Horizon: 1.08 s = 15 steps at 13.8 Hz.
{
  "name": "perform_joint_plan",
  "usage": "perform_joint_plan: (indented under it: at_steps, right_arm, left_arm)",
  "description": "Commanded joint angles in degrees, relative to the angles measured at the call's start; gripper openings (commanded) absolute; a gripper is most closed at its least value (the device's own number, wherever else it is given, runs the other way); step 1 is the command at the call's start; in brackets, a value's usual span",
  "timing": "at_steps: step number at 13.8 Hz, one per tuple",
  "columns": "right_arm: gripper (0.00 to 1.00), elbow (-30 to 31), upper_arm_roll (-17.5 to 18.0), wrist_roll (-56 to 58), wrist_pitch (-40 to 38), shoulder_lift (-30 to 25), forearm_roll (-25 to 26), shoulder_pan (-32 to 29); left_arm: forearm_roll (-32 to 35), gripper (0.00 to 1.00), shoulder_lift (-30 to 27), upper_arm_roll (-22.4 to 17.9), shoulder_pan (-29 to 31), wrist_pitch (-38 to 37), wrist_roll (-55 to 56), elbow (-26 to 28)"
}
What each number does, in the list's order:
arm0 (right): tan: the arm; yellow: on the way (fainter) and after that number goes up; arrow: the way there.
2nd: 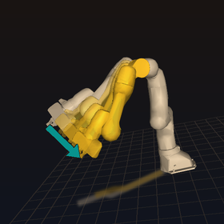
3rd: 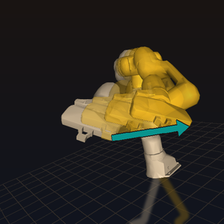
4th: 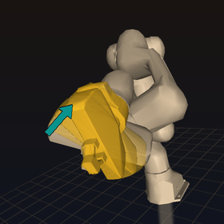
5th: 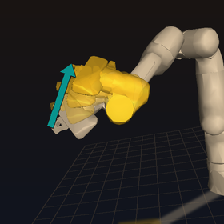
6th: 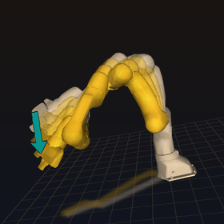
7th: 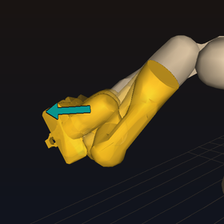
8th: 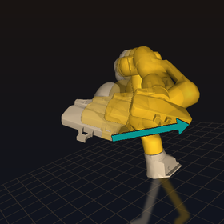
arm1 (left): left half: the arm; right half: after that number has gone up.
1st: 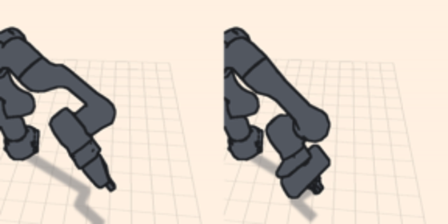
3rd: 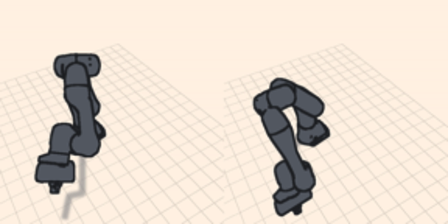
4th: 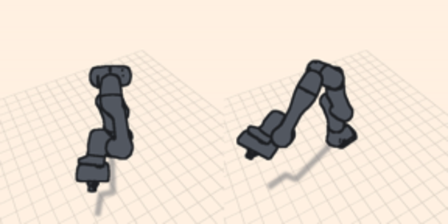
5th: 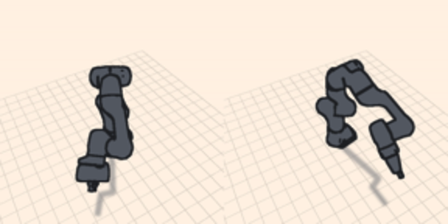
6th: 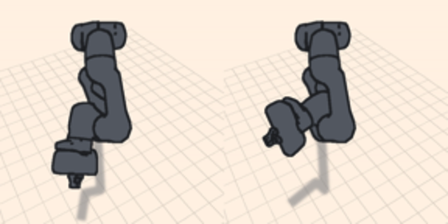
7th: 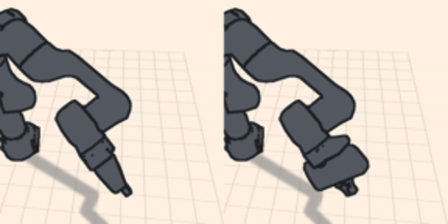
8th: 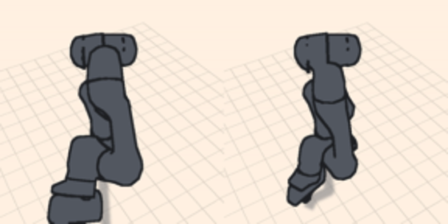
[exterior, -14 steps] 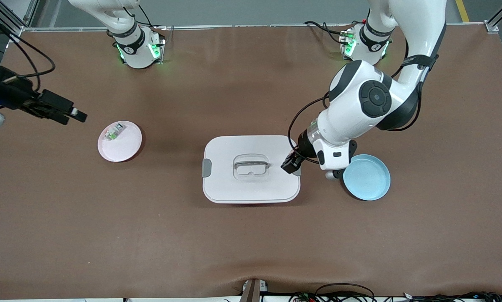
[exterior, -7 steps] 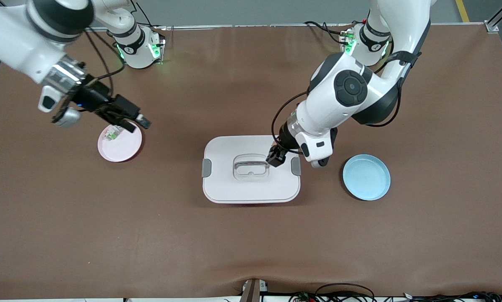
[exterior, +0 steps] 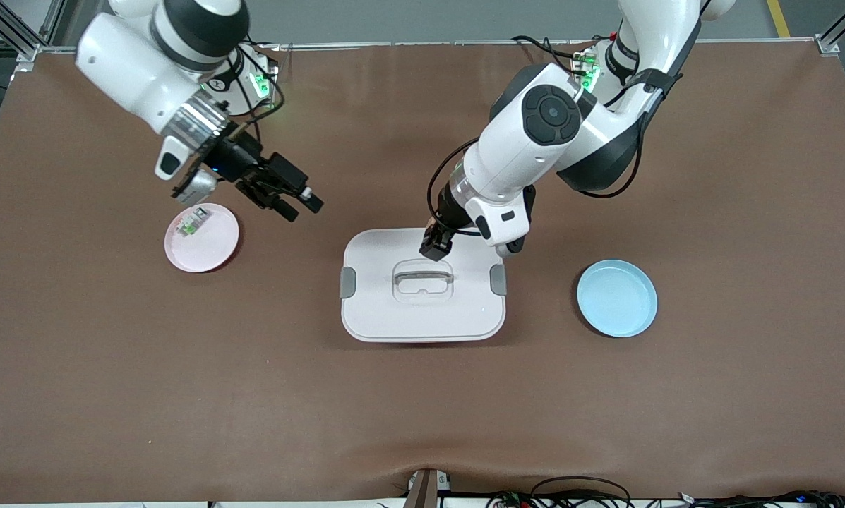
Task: Transfer orange switch to right arm and place
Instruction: 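Hold the switch above the box while the right gripper approaches it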
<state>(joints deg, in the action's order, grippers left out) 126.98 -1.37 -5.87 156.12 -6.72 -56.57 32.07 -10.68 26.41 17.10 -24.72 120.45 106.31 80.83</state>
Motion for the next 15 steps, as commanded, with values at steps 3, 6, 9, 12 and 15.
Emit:
perform_joint_plan:
  at_steps: [3,6,9,12,15]
  right_arm:
    - [1.0,-4.72,-0.65,0.69,4.54,6.79,-1.97,4.93]
    - [1.0,-9.45,-0.65,0.95,4.54,10.75,-7.55,6.86]
    - [1.0,-15.43,-0.74,1.83,4.54,15.58,-11.72,8.19]
    - [1.0,-18.52,-0.74,1.83,4.54,18.57,-11.98,8.98]
    - [1.0,-19.75,-0.74,2.09,4.63,20.25,-12.07,9.59]
  left_arm:
    - [-1.19,0.0,1.45,-0.14,-0.07,-0.83,0.92,-2.6]
    - [-1.19,0.0,1.72,-0.14,-0.07,-0.83,1.1,-3.13]
    - [-1.19,0.0,2.16,-0.14,-0.07,-0.74,1.18,-3.31]
    - [-1.28,0.0,1.81,-0.14,0.02,-0.74,1.36,-3.39]
    - [-1.28,0.0,1.89,-0.14,0.02,-0.74,1.62,-3.31]
